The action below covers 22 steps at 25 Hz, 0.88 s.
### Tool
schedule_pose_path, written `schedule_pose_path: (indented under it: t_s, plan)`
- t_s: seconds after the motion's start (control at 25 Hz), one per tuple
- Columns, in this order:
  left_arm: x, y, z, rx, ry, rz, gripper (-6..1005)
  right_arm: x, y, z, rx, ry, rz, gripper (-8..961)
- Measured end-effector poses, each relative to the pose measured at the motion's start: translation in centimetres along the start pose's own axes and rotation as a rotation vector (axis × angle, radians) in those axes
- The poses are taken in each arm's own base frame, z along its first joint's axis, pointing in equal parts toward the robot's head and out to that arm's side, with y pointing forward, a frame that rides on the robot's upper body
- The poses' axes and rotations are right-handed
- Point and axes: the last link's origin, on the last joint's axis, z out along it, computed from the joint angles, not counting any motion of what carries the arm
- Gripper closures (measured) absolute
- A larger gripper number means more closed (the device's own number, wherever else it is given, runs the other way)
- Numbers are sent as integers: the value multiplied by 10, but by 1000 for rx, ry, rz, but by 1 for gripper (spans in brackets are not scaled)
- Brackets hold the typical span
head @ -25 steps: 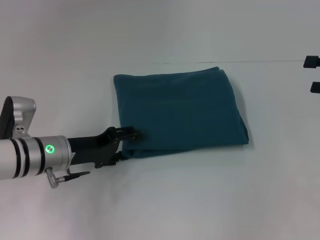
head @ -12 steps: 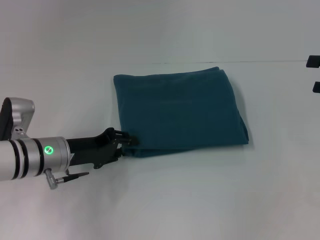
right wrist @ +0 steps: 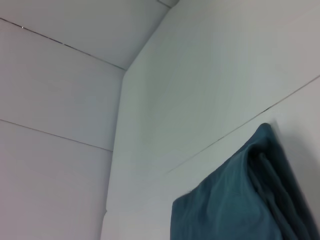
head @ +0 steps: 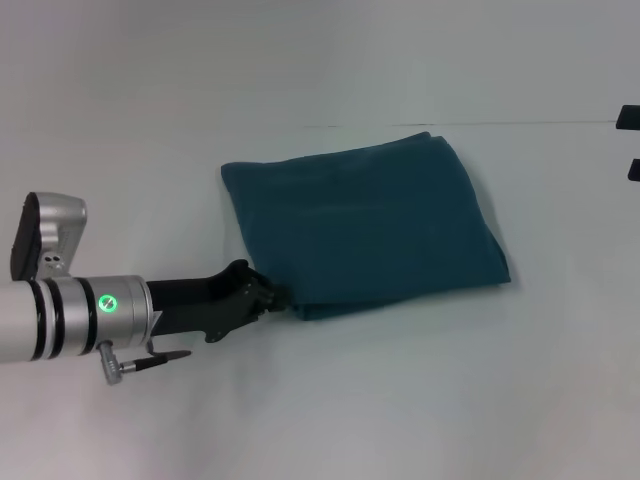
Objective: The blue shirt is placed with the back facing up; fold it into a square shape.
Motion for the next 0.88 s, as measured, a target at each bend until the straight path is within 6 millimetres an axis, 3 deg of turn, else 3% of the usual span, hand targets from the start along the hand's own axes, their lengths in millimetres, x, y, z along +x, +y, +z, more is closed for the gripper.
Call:
schedule_pose_path:
  t_s: [0.2,0.36,0.56,0.88]
  plan:
    - [-14,-3,-8,-36,-72,-6,968,2,-1,1,-5,1,7,81]
    - [-23,-16,-24,-36,-77,-29,968,3,-1,1,-8,-2,11,87]
    - [-16,-32,-42,5,-37,-41,968,3,0,3,-10,5,2,94]
    - [-7,-37,-51,40,-18,-15,969,3,0,5,-11,9,-2,105]
